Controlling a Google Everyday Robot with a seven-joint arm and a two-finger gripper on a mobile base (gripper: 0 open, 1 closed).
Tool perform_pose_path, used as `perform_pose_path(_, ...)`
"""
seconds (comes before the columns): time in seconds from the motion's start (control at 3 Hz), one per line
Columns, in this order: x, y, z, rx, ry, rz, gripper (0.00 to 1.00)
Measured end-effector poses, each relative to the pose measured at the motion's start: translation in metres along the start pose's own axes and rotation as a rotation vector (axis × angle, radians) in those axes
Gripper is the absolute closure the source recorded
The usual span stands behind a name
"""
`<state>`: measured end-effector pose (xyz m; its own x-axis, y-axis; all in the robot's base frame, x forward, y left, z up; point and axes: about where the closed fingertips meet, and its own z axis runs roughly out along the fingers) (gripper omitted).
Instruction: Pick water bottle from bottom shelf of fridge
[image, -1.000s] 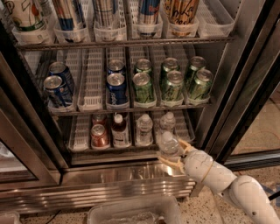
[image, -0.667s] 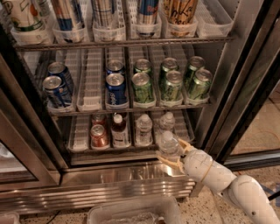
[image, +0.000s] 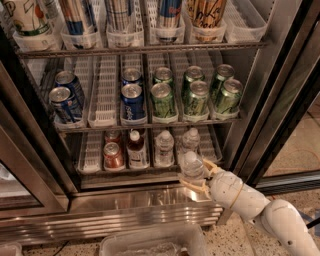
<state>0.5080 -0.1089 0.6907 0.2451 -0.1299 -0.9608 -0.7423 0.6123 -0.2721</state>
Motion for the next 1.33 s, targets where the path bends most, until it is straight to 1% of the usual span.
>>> perform_pose_path(0.33,-0.015,0.007,0.006,-0.061,0.011,-0.033,1.00)
perform_pose_path(0.67,-0.039,0.025,0.024,-0.175,0.038,-0.093,1.00)
perform_pose_path(1.0,-0.061,0.048,0.042,-0.300,0.062,-0.146,1.00)
perform_pose_path(1.33,-0.083,0.071,0.051,-0.409,0.082,-0.190,1.00)
